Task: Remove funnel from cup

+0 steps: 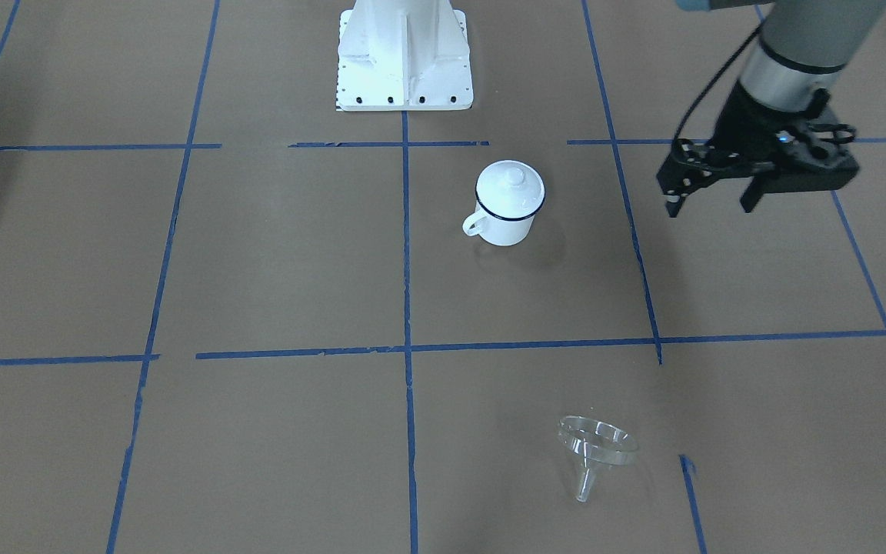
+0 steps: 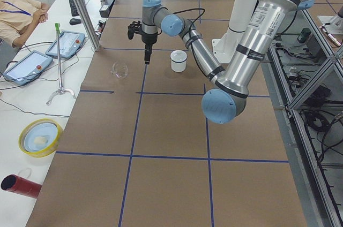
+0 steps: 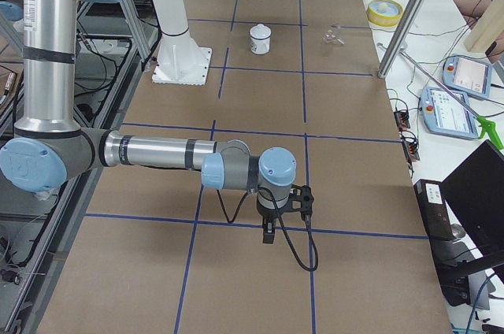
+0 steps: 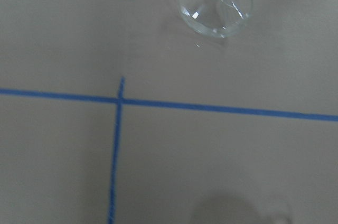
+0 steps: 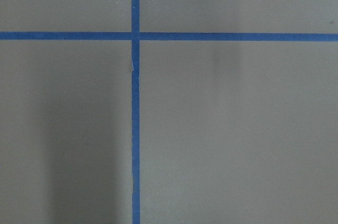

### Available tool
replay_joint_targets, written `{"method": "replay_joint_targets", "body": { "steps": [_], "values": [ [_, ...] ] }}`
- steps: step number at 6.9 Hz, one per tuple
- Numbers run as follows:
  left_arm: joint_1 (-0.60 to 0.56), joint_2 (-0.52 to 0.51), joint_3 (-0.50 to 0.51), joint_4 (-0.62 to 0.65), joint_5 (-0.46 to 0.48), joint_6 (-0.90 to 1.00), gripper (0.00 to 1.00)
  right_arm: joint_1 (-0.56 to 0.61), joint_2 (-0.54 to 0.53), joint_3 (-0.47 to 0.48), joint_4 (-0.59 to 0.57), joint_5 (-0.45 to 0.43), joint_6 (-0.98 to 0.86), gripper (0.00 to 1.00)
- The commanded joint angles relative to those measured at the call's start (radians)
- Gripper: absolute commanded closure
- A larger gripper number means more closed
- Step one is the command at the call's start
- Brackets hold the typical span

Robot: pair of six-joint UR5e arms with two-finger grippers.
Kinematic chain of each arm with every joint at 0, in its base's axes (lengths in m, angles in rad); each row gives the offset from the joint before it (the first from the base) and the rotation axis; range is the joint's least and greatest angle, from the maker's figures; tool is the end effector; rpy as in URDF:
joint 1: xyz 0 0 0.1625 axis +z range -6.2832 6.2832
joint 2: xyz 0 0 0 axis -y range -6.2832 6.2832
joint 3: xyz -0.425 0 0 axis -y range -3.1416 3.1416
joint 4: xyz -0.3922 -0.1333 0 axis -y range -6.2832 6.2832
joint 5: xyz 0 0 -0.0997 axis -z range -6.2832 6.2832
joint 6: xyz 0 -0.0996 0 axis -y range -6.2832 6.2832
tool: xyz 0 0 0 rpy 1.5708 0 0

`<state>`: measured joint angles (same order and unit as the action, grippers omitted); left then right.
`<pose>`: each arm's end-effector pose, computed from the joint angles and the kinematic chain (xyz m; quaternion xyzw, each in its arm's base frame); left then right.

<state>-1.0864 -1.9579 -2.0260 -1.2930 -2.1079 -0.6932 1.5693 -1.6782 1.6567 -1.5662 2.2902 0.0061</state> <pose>0.1840 -0.5265 0.2824 0.0818 0.3611 -0.0230 0.9287 0.0670 -0.4451 0.6701 -0.0092 -0.3520 0.0051 0.9360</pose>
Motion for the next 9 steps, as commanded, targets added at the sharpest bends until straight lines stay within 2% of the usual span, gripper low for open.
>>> {"method": "replay_joint_targets", "body": {
  "steps": [1,3,4,5,7,9],
  "values": [
    [-0.212,0.077,0.088,-0.002,-0.078,0.324,0.00,0.000,0.000,0.000,0.000,0.000,0.000,0.00],
    [-0.381,0.149,0.224,-0.008,-0.165,0.611,0.00,0.000,0.000,0.000,0.000,0.000,0.000,0.00],
    [-0.461,0.175,0.300,-0.035,-0.176,0.706,0.00,0.000,0.000,0.000,0.000,0.000,0.000,0.00],
    [-0.490,0.189,0.366,-0.040,-0.263,0.719,0.00,0.000,0.000,-0.002,0.000,0.000,0.000,0.00],
    [-0.500,0.299,0.365,-0.101,-0.282,0.748,0.00,0.000,0.000,0.000,0.000,0.000,0.000,0.00],
    [-0.501,0.330,0.334,-0.101,-0.274,0.742,0.00,0.000,0.000,-0.002,0.000,0.000,0.000,0.00]
  ]
}}
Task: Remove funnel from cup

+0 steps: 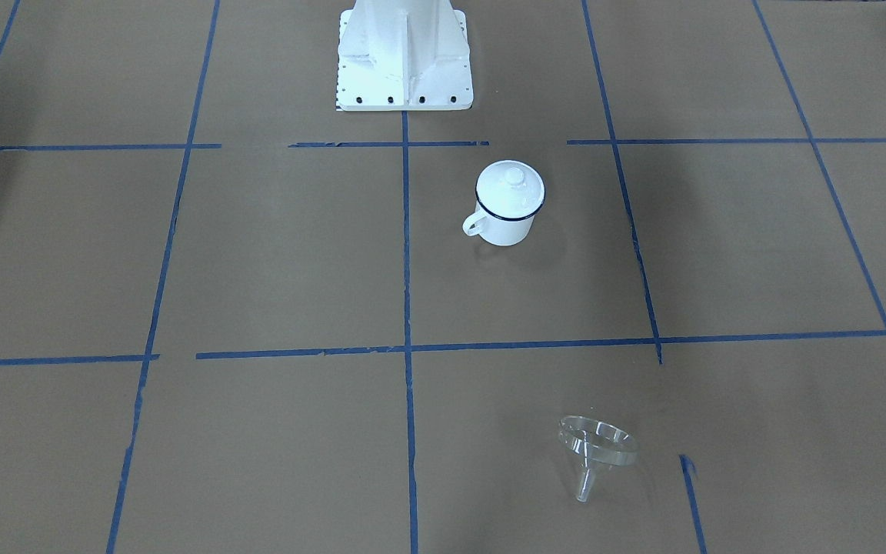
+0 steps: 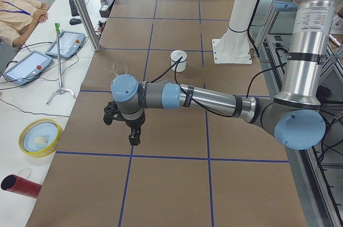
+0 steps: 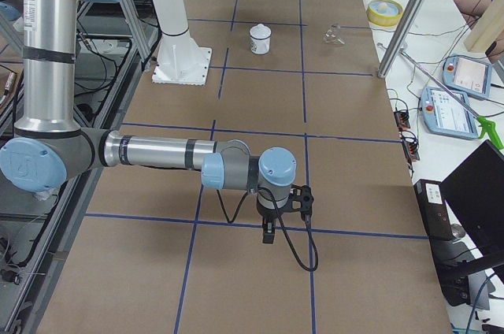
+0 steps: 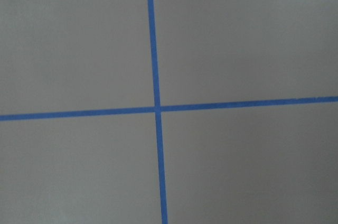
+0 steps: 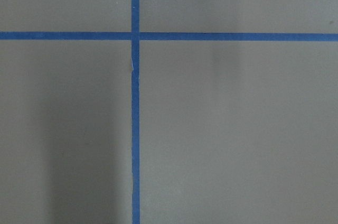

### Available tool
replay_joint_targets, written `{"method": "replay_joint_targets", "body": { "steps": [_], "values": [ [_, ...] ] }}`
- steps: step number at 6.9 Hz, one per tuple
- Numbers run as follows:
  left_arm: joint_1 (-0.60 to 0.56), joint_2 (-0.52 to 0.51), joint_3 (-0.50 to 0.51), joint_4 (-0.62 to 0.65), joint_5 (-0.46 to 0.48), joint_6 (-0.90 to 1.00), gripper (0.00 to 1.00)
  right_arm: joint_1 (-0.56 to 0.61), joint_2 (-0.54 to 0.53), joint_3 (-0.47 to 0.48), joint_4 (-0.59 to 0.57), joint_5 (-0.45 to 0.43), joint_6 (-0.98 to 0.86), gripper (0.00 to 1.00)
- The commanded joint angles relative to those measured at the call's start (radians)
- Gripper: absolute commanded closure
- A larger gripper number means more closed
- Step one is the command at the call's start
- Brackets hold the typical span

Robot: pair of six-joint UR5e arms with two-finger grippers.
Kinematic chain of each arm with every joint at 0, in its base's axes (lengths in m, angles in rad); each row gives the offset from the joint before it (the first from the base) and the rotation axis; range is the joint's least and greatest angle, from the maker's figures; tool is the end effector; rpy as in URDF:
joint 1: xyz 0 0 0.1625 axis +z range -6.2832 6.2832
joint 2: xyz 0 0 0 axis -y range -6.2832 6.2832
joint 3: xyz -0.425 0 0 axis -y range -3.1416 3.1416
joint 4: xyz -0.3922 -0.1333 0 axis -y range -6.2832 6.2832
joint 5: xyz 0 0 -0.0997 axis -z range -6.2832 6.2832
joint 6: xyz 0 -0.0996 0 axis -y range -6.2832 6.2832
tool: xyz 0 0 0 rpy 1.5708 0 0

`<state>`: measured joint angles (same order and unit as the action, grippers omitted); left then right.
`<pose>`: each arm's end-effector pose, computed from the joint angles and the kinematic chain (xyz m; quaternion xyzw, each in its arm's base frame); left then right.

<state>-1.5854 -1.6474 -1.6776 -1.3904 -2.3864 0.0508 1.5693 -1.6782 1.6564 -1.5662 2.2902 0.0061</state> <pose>-0.0683 -0.5171 0.5827 0.0143 0.3963 0.0172 0.9178 0.0670 -0.4450 0.6702 -0.0094 -0.3519 0.0052 0.9360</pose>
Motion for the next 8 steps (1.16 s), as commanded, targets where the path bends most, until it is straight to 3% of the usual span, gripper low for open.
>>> {"method": "replay_joint_targets", "body": {
  "steps": [1,8],
  "values": [
    [-0.016,0.005,-0.013,0.005,0.000,-0.005,0.00,0.000,0.000,0.000,0.000,0.000,0.000,0.00],
    [-0.047,0.018,0.001,0.010,-0.005,0.007,0.00,0.000,0.000,0.000,0.000,0.000,0.000,0.00]
  ]
}}
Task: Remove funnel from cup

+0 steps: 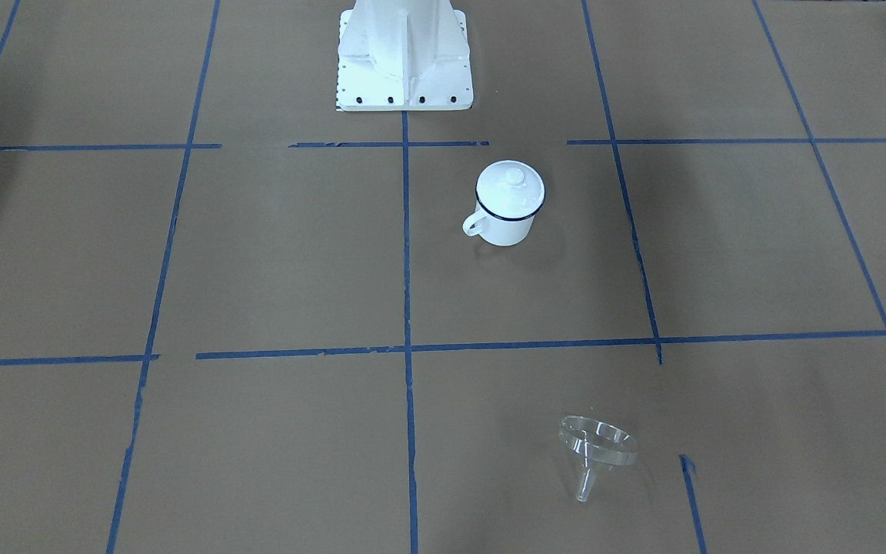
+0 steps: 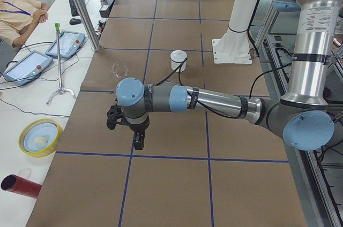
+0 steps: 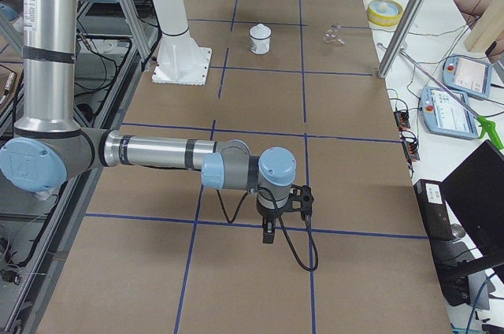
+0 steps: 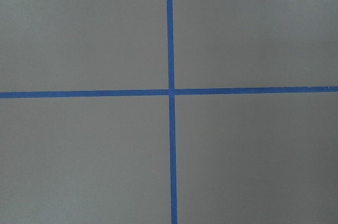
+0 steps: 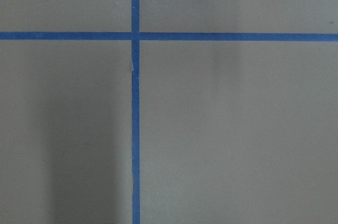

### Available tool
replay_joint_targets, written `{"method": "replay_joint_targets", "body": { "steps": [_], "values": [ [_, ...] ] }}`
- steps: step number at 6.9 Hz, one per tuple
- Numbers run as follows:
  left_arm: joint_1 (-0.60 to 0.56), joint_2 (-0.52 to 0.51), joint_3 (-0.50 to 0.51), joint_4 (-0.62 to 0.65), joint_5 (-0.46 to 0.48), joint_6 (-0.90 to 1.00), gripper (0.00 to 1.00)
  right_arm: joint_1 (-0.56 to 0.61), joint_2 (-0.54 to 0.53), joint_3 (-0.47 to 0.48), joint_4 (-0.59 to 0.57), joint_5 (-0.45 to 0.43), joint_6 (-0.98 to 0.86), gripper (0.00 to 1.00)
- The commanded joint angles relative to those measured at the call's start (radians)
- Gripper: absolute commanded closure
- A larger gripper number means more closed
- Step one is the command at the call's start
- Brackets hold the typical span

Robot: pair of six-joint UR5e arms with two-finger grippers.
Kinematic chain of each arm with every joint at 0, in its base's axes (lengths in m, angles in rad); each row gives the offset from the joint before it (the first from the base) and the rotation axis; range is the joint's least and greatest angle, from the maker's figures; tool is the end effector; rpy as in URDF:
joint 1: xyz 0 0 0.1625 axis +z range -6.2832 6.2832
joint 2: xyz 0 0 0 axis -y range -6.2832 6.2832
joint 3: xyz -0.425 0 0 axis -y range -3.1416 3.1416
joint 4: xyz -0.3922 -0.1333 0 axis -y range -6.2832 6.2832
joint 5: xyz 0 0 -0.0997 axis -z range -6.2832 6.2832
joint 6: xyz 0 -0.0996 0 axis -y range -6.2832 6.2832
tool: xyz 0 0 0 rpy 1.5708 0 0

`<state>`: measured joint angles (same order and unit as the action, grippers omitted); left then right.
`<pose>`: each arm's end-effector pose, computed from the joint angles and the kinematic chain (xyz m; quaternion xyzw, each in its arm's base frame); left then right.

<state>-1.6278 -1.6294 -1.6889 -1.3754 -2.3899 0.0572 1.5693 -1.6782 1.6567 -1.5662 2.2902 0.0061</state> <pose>-0.0895 -0.5051 0.5877 0.0142 0.3980 -0.0036 0.9173 0.0670 -0.4451 0.6701 -0.0092 -0.3520 0.0051 0.9360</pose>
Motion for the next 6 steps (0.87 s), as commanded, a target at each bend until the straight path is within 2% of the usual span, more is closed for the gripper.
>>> {"method": "replay_joint_targets", "body": {
  "steps": [1,6],
  "values": [
    [-0.004,0.000,0.018,-0.008,0.001,0.003,0.00,0.000,0.000,0.000,0.000,0.000,0.000,0.00],
    [0.002,-0.004,0.143,-0.138,0.000,-0.005,0.00,0.000,0.000,0.000,0.000,0.000,0.000,0.00]
  ]
}}
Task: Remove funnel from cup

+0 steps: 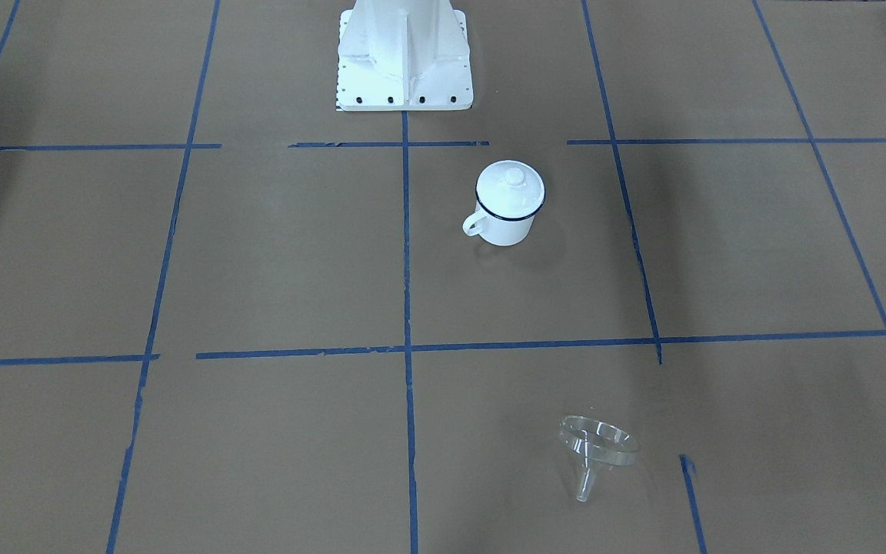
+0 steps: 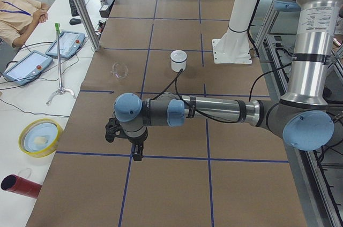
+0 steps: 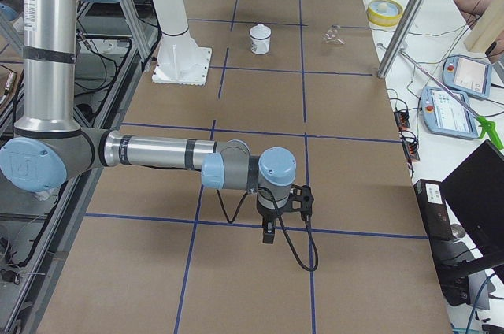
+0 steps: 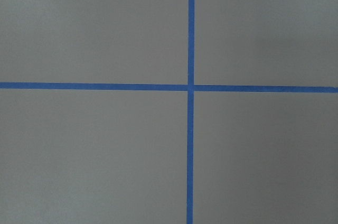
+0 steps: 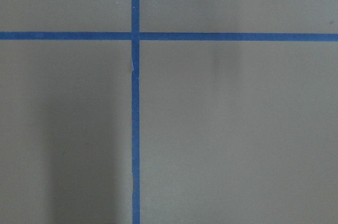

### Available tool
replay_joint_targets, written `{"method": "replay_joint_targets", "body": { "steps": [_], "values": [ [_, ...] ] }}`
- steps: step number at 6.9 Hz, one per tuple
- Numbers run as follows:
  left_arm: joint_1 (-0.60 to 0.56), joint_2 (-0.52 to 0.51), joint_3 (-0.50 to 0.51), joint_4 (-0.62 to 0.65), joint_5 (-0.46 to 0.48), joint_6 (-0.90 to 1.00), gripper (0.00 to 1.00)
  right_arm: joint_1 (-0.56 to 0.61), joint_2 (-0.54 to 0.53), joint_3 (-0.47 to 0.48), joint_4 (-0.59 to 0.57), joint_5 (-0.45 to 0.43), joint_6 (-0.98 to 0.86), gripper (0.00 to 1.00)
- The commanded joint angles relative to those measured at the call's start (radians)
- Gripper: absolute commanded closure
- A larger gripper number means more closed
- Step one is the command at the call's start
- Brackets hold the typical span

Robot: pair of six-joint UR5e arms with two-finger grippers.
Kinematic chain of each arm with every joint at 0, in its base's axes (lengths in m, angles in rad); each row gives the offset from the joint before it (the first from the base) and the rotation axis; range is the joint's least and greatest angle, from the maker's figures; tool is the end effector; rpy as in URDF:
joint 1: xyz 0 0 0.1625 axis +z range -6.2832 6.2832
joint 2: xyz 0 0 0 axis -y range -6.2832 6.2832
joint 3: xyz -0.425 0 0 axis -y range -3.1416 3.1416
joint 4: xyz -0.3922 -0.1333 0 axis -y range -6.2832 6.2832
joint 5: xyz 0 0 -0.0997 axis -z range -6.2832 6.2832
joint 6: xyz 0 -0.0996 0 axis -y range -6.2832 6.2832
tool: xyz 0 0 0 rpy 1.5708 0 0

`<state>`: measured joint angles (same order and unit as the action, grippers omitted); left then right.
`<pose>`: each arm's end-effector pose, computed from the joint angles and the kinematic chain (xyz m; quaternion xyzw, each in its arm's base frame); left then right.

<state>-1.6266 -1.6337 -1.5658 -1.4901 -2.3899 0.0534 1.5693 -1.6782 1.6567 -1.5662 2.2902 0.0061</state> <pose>-0.0892 -0.5122 0.6342 0.0113 0.3981 -0.0056 0.9172 0.0670 -0.4451 0.6701 -0.0092 -0.3520 0.0051 0.9360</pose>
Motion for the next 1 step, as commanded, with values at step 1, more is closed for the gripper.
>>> {"method": "replay_joint_targets", "body": {
  "steps": [1],
  "values": [
    [0.001,-0.006,0.014,-0.019,0.000,-0.003,0.00,0.000,0.000,-0.002,0.000,0.000,0.000,0.00]
  ]
}}
